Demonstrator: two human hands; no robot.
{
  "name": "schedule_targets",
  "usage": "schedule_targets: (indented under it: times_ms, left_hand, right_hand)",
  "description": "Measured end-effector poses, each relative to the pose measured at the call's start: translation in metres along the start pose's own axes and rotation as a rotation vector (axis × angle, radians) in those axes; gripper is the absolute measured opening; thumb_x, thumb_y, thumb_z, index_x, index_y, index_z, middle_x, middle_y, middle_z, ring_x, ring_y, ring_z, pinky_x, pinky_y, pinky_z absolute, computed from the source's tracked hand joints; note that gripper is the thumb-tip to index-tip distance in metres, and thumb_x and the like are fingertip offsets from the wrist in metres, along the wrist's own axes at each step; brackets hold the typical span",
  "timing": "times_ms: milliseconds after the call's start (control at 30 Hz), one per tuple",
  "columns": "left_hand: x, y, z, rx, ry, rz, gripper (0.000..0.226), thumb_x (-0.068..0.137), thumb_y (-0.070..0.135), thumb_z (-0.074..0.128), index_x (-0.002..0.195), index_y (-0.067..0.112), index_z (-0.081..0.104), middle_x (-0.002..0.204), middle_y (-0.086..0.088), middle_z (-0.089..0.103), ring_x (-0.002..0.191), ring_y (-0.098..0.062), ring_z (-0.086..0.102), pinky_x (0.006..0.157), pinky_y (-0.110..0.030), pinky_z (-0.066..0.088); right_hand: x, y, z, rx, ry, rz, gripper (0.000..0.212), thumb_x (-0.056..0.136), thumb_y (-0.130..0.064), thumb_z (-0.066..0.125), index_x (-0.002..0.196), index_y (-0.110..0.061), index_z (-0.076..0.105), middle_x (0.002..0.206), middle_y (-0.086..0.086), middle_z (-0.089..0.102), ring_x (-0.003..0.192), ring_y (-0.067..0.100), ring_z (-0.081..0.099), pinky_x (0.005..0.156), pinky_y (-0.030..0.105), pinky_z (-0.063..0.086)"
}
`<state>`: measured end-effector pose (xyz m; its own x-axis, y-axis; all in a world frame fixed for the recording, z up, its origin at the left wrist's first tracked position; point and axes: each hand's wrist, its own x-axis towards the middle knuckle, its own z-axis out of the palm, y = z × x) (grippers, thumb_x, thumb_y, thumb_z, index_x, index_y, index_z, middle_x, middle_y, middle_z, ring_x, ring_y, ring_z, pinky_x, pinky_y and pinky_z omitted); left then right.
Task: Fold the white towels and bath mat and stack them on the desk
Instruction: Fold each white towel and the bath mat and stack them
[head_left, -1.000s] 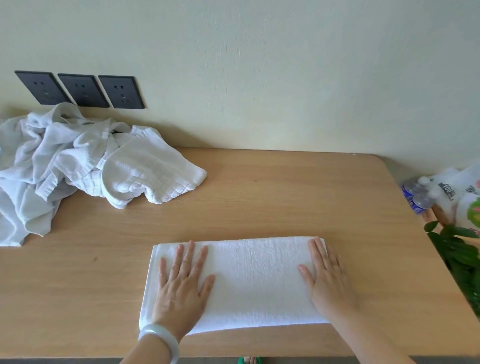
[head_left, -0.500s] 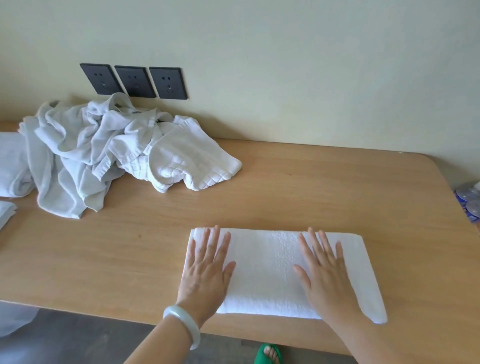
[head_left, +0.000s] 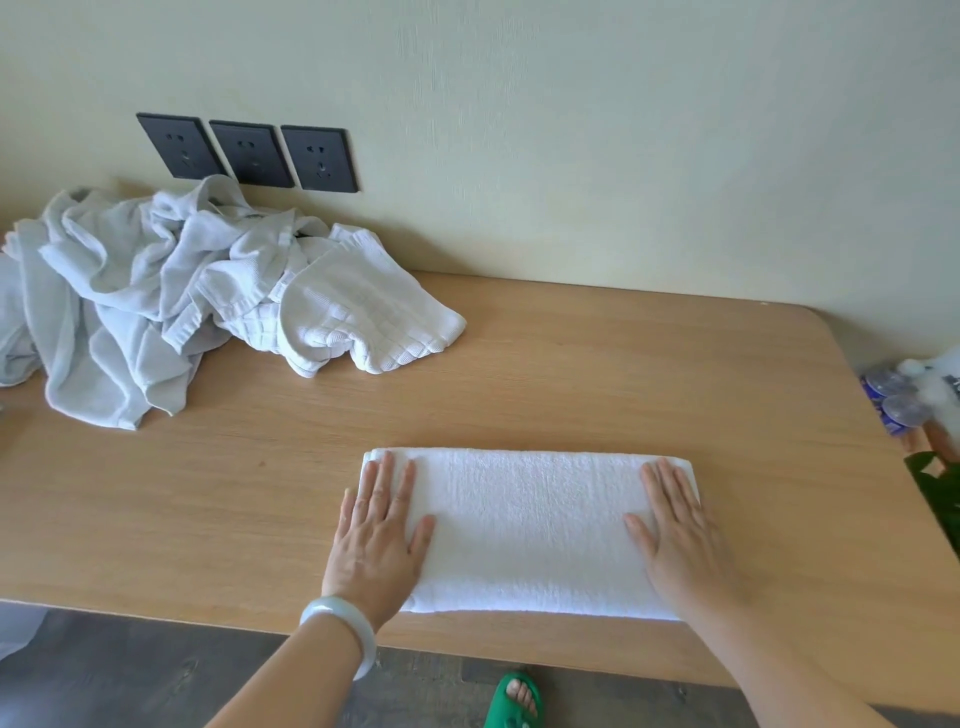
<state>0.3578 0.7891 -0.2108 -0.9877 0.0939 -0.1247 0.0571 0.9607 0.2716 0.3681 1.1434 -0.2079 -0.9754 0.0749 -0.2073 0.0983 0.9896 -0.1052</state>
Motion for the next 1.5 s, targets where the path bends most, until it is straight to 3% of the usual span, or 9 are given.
schedule_targets:
  times_ms: [167,333,467,567,667,833,1133,1433,1500]
  left_hand:
    - [-0.009,-0.018,-0.022,-0.017,-0.094,-0.127,0.073,0.093,0.065,0.003,0.151,0.028,-0.02,0.161,0.002,-0.016,0.149,-0.014,-0.011,0.122,-0.036,-0.003]
    - [-0.03,-0.014,-0.044,-0.273,-0.073,-0.407,0.043,0.095,0.041,0.052,0.127,0.013,0.047,0.12,-0.003,0.05,0.112,-0.022,0.047,0.096,-0.034,0.04]
    - [-0.048,-0.022,-0.046,-0.591,-0.191,-0.592,0.018,0.091,0.029,0.065,0.094,0.012,0.057,0.088,-0.003,0.063,0.069,-0.017,0.055,0.059,-0.028,0.044]
    - [-0.055,-0.025,-0.046,-0.905,-0.185,-0.724,0.01,0.09,0.02,0.067,0.096,0.014,0.062,0.092,-0.006,0.067,0.06,-0.019,0.058,0.049,-0.028,0.05]
    - [-0.057,-0.025,-0.05,-1.232,-0.271,-0.801,0.016,0.089,0.013,0.069,0.104,0.012,0.064,0.084,-0.014,0.068,0.054,-0.02,0.06,0.044,-0.026,0.053]
    - [-0.061,-0.034,-0.053,-1.368,-0.361,-0.734,0.022,0.088,0.009,0.068,0.109,0.002,0.062,0.087,-0.024,0.073,0.066,-0.029,0.069,0.055,-0.031,0.06]
    - [-0.052,-0.033,-0.05,-0.86,-0.275,-0.615,0.014,0.09,0.015,0.067,0.1,0.008,0.06,0.072,-0.012,0.074,0.064,-0.025,0.07,0.058,-0.033,0.058]
    - [0.005,-0.005,-0.061,-0.67,-0.194,-0.593,0.065,0.092,0.05,0.055,0.137,0.005,0.039,0.129,-0.016,0.047,0.111,-0.032,0.05,0.094,-0.044,0.044]
    - [0.026,0.003,-0.063,-0.66,-0.239,-0.639,0.064,0.098,0.048,0.046,0.142,0.003,0.035,0.136,-0.023,0.044,0.123,-0.039,0.045,0.104,-0.046,0.038]
  right_hand:
    - [-0.006,-0.015,-0.016,0.126,0.038,0.197,0.069,0.097,-0.058,0.011,0.154,-0.023,-0.005,0.161,-0.002,-0.013,0.149,0.023,-0.004,0.121,0.042,0.006]
    - [-0.03,0.004,-0.013,0.475,0.097,0.617,0.046,0.092,-0.034,0.055,0.124,-0.001,0.053,0.114,0.019,0.058,0.103,0.039,0.054,0.088,0.049,0.048]
    - [-0.053,0.017,-0.017,0.837,-0.063,0.734,0.021,0.092,-0.022,0.061,0.097,-0.002,0.058,0.096,0.015,0.058,0.088,0.031,0.053,0.076,0.041,0.043]
    - [-0.063,0.018,-0.025,1.01,-0.126,0.788,0.019,0.092,-0.023,0.064,0.099,-0.007,0.057,0.099,0.007,0.055,0.101,0.026,0.051,0.092,0.041,0.044]
    - [-0.068,0.02,-0.026,1.024,-0.103,0.79,0.017,0.089,-0.023,0.067,0.093,-0.007,0.061,0.091,0.004,0.054,0.09,0.021,0.05,0.077,0.034,0.045]
    - [-0.072,0.021,-0.032,1.013,-0.112,0.781,0.016,0.085,-0.021,0.072,0.091,-0.008,0.064,0.073,0.009,0.051,0.065,0.02,0.045,0.061,0.032,0.047]
    - [-0.077,0.019,-0.03,0.944,-0.104,0.68,0.017,0.088,-0.017,0.069,0.087,-0.002,0.061,0.08,0.007,0.058,0.07,0.022,0.055,0.061,0.028,0.048]
    - [-0.028,0.013,-0.048,0.878,-0.063,0.603,0.034,0.093,-0.04,0.051,0.075,-0.012,0.047,0.068,0.004,0.047,0.063,0.02,0.044,0.062,0.032,0.027]
    - [-0.01,0.007,-0.057,0.908,-0.087,0.63,0.034,0.096,-0.046,0.044,0.097,-0.013,0.055,0.084,0.005,0.054,0.076,0.024,0.049,0.069,0.033,0.034]
